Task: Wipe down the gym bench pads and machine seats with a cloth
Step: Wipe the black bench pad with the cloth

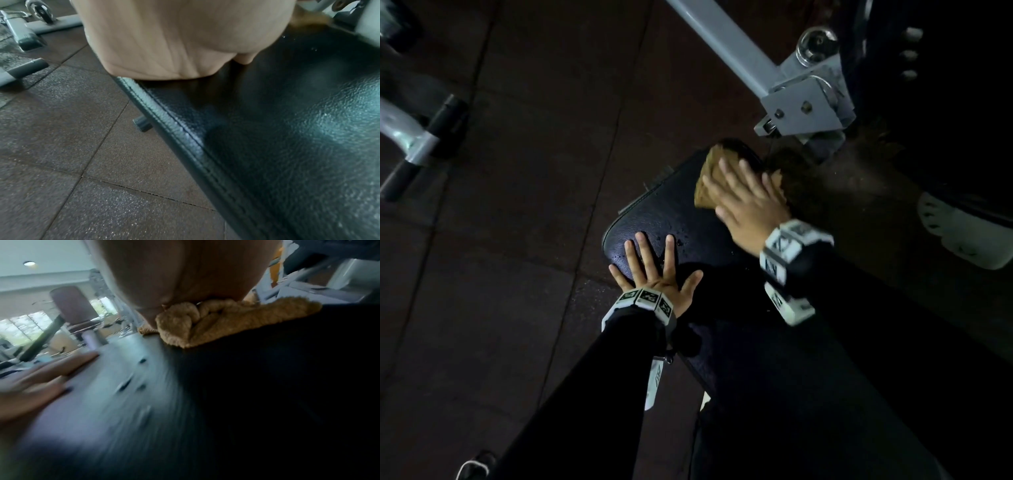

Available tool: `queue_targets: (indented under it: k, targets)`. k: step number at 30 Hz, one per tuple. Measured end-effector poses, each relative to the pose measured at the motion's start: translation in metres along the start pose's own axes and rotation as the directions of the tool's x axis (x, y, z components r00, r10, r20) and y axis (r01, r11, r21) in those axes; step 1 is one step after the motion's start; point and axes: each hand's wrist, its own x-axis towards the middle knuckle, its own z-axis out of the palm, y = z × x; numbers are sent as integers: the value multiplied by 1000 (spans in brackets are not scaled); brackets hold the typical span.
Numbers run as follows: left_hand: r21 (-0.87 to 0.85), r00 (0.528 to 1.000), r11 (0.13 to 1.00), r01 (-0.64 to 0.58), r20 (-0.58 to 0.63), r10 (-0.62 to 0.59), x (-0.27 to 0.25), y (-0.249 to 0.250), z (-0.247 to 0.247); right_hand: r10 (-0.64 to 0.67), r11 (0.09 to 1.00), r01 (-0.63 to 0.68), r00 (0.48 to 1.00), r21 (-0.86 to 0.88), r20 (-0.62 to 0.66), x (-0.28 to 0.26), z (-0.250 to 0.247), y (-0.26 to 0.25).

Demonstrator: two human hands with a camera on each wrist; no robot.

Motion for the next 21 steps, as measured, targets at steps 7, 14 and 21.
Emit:
queue_targets:
  k: [7, 14, 21]
  targets:
    - [6, 1000, 1000, -5, 4, 5, 0, 0, 1, 12, 997, -7, 998, -77, 62, -139, 34, 19]
    - [0, 1000, 1000, -14, 21, 14, -1, -1, 0, 326, 935, -325, 945, 140, 16, -62, 1, 26]
    - [-12, 1000, 1000, -18, -20, 18, -2, -1, 2, 174, 977, -177, 984, 122, 37, 36, -27, -18]
